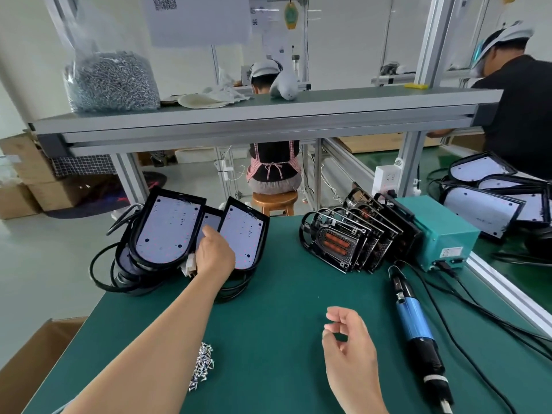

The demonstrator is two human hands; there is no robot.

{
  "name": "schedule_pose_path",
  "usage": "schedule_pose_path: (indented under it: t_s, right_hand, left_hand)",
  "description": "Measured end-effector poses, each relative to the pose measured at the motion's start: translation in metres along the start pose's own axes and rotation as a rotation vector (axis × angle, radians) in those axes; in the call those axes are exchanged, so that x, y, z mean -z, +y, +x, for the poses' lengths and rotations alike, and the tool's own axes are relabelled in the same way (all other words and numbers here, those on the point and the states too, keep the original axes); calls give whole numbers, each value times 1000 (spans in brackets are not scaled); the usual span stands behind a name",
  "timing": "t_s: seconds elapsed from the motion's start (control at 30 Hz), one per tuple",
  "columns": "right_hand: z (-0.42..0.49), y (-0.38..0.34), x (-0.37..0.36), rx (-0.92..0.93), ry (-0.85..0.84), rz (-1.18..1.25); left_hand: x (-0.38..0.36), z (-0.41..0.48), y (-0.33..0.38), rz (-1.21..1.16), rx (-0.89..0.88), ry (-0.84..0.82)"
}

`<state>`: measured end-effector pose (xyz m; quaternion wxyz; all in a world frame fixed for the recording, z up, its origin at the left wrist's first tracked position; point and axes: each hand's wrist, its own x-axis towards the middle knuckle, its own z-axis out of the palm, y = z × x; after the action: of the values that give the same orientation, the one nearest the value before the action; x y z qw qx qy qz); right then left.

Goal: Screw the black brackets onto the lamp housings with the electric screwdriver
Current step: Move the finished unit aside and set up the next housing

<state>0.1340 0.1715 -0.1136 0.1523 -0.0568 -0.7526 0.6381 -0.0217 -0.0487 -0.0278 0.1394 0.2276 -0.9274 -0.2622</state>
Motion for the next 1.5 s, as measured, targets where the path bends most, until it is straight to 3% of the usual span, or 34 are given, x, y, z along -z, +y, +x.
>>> schedule_pose_path:
  t_s: [0.23, 0.5, 0.9, 1.0, 1.17, 1.37, 1.5]
  right_hand:
    - [1, 0, 1, 2, 0, -2]
    - [0, -2, 1, 12, -5, -12]
    - [1, 1, 1, -39, -8, 26]
    - [2, 1, 1, -54, -3, 62]
    - [7, 2, 3, -101, 101, 192]
    - [10, -2, 6, -149, 179, 414]
    - [8, -8, 5, -133, 146, 469]
  left_hand:
    - [7, -6, 14, -165, -86, 13]
    - [12, -37, 22, -568, -62, 12]
    - [-13, -120, 29, -422, -512, 117]
    - [-18, -144, 36, -469, -548, 98]
    - [-21, -176, 44, -642, -445, 43]
    - [-14, -194, 43, -905, -100, -142]
    - [-1, -199, 40, -1165, 111, -283]
